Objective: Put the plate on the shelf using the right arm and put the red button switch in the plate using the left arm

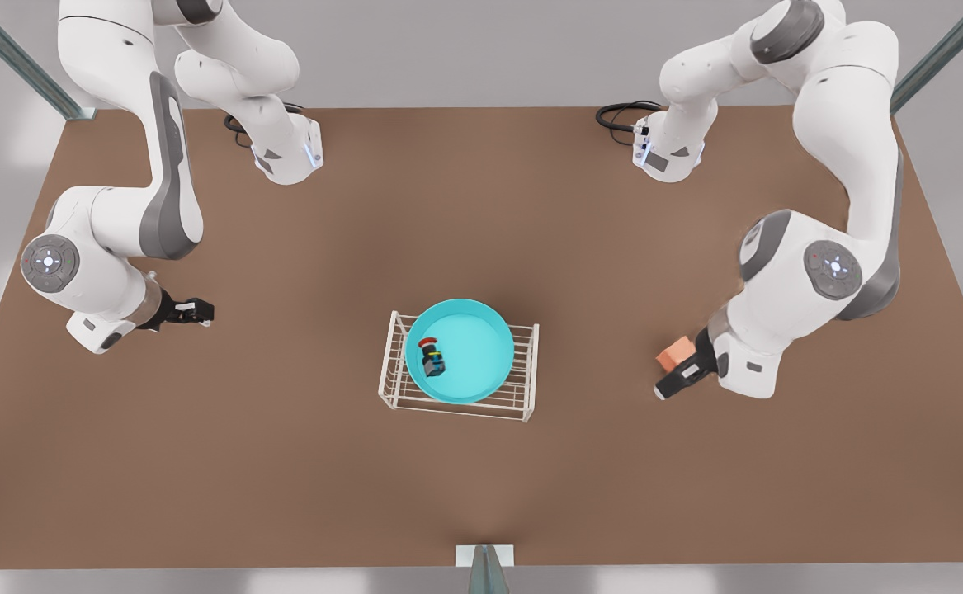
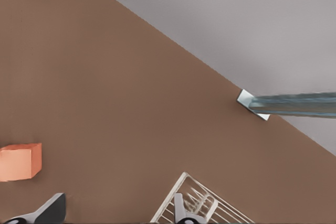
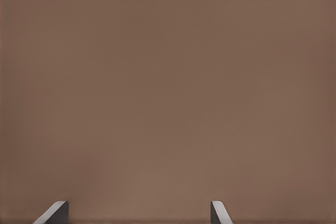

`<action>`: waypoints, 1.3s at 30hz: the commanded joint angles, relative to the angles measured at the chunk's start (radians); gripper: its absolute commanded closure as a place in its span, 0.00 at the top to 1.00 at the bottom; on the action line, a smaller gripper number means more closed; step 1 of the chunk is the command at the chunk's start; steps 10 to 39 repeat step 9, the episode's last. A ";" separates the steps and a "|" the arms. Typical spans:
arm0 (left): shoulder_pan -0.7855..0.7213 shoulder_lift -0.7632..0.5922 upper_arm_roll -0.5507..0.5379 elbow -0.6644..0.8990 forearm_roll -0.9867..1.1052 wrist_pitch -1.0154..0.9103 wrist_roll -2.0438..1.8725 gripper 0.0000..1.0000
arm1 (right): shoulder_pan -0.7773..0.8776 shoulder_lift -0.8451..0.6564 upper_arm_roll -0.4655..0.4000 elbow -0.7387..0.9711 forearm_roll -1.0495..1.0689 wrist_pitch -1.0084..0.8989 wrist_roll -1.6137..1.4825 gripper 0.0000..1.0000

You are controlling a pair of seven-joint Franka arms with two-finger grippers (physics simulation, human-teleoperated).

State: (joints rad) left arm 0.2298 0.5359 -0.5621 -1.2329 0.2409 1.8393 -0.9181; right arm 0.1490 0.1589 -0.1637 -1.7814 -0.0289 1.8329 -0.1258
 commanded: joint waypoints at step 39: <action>-0.339 -0.352 0.577 -0.395 -0.351 0.044 1.001 1.00 | 0.000 0.001 0.000 0.000 0.001 -0.001 -0.005 1.00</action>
